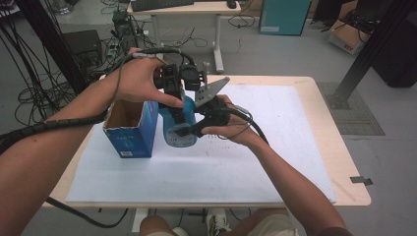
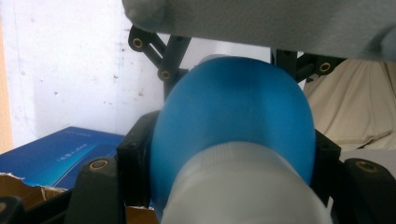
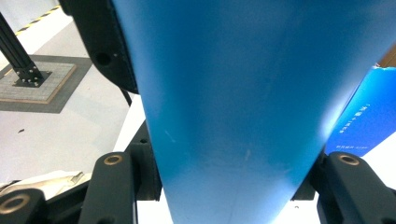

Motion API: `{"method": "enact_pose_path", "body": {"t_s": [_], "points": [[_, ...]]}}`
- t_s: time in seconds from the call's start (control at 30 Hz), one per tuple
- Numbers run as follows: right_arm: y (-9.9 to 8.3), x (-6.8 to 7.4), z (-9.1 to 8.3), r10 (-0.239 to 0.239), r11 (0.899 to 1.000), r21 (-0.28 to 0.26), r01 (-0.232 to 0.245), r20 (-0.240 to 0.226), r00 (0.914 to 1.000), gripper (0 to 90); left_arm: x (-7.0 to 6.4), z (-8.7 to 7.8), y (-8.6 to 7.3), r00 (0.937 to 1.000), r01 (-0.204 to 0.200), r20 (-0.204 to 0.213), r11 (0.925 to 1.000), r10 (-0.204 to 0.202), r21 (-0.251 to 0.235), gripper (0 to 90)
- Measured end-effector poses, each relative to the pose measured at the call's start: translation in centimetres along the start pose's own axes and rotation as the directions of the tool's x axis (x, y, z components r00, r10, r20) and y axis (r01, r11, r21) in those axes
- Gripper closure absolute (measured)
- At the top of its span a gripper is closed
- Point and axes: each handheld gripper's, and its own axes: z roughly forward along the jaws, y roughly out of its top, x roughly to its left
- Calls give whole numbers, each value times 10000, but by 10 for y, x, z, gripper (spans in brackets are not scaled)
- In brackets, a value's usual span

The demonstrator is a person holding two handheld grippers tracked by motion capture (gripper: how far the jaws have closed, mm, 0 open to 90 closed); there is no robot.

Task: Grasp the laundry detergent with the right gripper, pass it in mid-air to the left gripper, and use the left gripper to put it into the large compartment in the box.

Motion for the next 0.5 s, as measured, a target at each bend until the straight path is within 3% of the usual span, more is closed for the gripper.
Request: {"method": "enact_pose_path", "body": {"t_s": [0.5], "points": [[0,0,-1,-29,10000,-50,29,-12,10000,434,-1,-1,2,9999,78,-113,10000,-78,14,365]]}}
